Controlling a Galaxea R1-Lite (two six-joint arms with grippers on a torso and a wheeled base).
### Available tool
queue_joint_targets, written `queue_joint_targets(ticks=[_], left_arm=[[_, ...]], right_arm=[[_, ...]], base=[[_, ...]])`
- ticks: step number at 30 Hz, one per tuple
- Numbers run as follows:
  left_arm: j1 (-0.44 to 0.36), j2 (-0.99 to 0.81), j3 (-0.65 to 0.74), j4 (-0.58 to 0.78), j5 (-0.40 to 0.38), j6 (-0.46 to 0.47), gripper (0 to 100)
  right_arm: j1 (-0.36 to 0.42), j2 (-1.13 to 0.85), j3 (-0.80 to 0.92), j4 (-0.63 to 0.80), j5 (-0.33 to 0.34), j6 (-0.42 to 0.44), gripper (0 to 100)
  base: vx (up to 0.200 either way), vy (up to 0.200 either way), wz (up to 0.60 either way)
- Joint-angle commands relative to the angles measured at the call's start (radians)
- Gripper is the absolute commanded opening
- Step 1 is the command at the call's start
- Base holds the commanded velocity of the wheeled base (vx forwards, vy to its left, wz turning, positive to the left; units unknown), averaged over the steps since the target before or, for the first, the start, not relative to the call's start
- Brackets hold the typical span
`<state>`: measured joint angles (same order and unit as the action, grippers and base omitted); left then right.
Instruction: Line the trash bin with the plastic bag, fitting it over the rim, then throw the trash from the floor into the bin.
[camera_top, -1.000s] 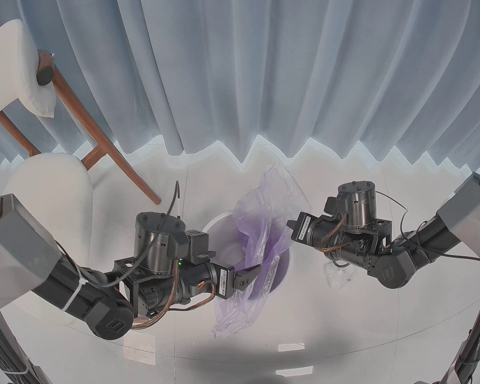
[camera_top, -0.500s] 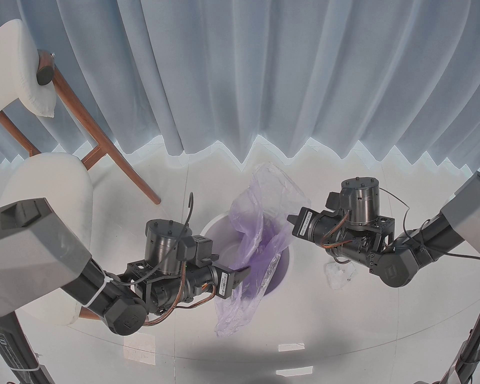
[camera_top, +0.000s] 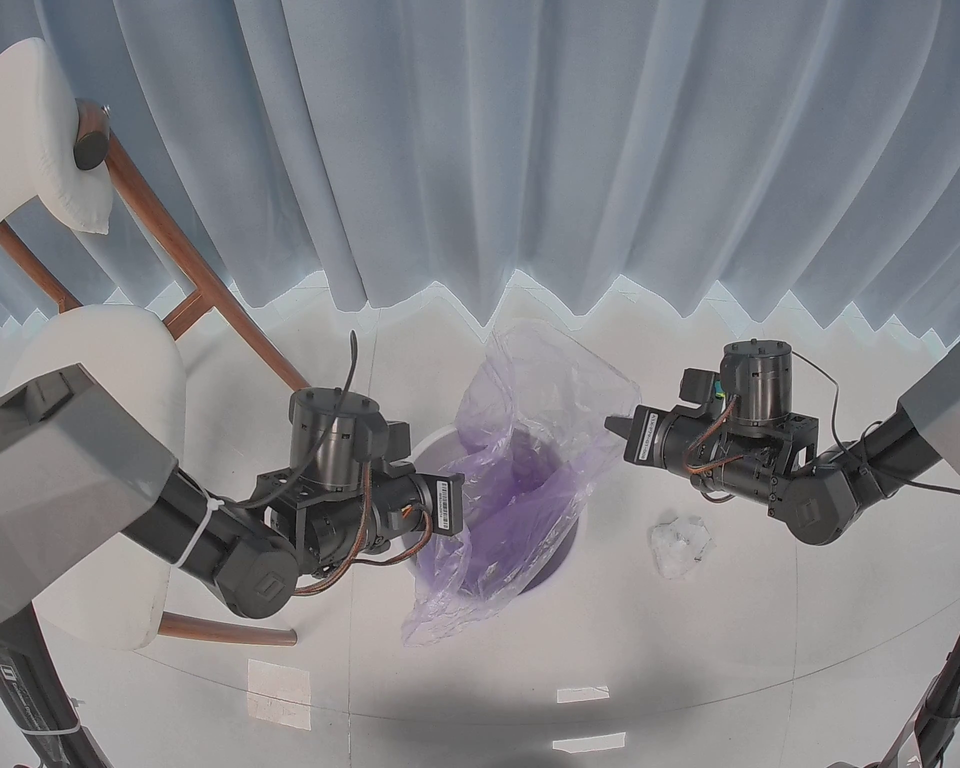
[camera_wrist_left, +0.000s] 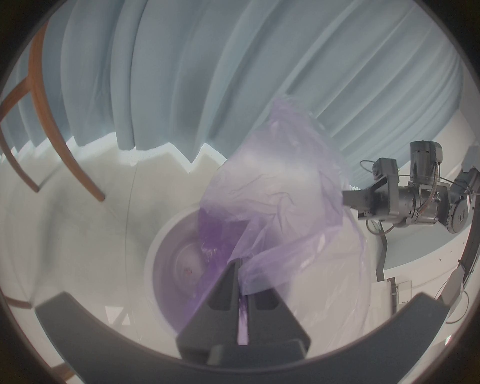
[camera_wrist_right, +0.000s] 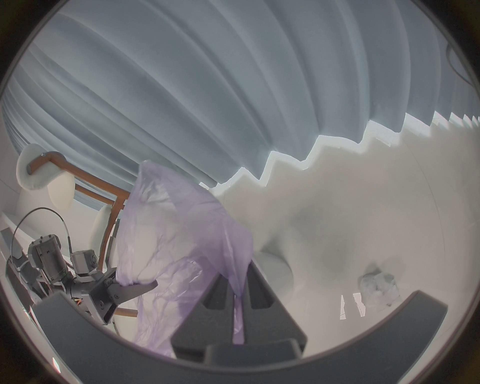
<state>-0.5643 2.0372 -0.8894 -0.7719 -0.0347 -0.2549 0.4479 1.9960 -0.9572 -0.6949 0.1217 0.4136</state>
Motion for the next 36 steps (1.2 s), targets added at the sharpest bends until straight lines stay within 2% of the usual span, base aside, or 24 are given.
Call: queue_joint_targets(ticks=[1,5,10,16,19,24,30,36], left_arm=[[0.007,-0.020,-0.085,0.094,0.002,-0.041,0],[0.037,-0.022,-0.217,0.270,0.047,-0.115,0],[0.106,-0.014,-0.284,0.393,0.056,-0.126,0],[0.139,0.017,-0.287,0.390,0.055,-0.132,0],[0.164,0.035,-0.309,0.390,0.055,-0.132,0],[0.191,0.075,-0.344,0.390,0.055,-0.144,0],[0.201,0.109,-0.402,0.395,0.062,-0.176,0],[0.219,0.158,-0.424,0.395,0.073,-0.176,0]], right_arm=[[-0.052,0.024,-0.058,0.032,0.024,-0.013,0],[-0.081,0.055,-0.146,0.080,0.033,-0.006,0],[-0.103,0.118,-0.238,0.109,0.039,0.002,0],[-0.104,0.152,-0.307,0.161,0.049,0.007,0],[-0.104,0.193,-0.348,0.206,0.075,0.042,0],[-0.104,0.271,-0.448,0.215,0.076,0.116,0],[-0.126,0.313,-0.537,0.291,0.078,0.117,0],[-0.153,0.357,-0.569,0.304,0.078,0.111,0]], base=[[0.000,0.000,0.00],[0.000,0.000,0.00],[0.000,0.000,0.00],[0.000,0.000,0.00],[0.000,0.000,0.00],[0.000,0.000,0.00],[0.000,0.000,0.00],[0.000,0.000,0.00]])
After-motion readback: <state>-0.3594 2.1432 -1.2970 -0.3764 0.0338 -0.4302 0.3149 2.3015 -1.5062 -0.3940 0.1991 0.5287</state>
